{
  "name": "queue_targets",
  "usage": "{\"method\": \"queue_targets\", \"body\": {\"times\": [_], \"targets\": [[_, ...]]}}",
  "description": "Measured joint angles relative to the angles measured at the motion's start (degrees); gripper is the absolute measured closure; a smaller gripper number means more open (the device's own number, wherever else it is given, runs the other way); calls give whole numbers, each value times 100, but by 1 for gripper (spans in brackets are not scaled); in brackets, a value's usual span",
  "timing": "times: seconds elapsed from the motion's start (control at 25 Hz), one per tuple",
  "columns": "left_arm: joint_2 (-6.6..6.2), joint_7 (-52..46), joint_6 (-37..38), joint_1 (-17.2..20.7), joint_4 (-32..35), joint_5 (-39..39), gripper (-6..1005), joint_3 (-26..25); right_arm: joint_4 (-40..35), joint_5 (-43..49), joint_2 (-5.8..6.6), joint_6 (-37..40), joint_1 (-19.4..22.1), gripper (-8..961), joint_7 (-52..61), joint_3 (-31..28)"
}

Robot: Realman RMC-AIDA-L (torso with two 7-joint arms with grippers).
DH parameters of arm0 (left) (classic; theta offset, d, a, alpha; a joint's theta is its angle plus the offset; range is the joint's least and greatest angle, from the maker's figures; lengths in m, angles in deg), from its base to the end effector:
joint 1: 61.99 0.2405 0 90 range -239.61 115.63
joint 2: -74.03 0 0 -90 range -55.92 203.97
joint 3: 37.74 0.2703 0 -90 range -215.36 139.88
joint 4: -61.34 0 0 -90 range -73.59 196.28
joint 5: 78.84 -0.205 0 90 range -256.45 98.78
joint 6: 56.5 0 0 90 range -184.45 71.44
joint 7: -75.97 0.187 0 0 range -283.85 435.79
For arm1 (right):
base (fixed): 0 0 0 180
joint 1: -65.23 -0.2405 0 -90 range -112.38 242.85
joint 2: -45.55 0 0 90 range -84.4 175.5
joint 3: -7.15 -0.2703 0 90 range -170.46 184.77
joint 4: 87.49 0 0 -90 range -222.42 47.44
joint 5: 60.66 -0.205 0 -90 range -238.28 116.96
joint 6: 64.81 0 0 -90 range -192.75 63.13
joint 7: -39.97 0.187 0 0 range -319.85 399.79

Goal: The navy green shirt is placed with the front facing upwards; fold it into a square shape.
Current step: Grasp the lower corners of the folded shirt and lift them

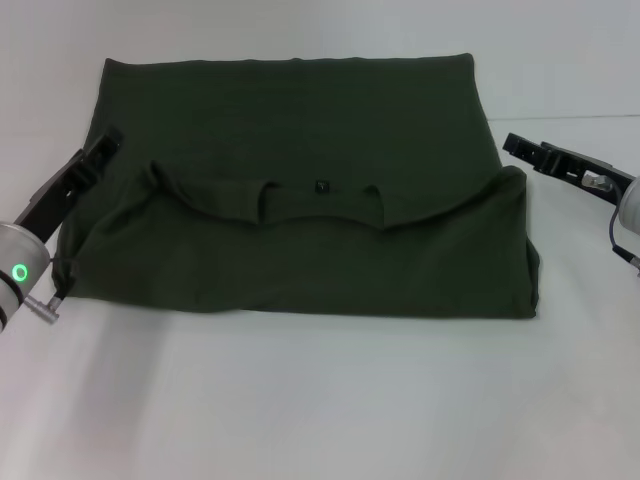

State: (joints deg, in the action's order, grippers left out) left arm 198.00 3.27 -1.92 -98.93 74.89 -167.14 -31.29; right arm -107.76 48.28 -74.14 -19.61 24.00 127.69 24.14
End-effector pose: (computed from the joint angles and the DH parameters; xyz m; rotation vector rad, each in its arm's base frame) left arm -0.3111 0.4342 -0.0302 -1.5033 -1.3006 -1.1125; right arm 0.3125 0.4631 -0.0257 -1.8064 1.2529 0.7188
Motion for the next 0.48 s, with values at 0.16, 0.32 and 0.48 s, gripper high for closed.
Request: {"method": "queue_targets", "body": {"times": [0.16, 0.32, 0.48], "targets": [[-19, -192, 284, 156, 29, 3, 292, 36, -15, -160, 11, 154, 88, 461, -1, 1], [-40, -750, 930, 444, 328, -42, 297, 298, -63, -403, 38, 427, 253, 162, 64, -10], [-138, -2448, 1147, 874, 1257, -159, 302, 1569, -213, -482, 118, 1130, 544, 76, 172, 10]]}}
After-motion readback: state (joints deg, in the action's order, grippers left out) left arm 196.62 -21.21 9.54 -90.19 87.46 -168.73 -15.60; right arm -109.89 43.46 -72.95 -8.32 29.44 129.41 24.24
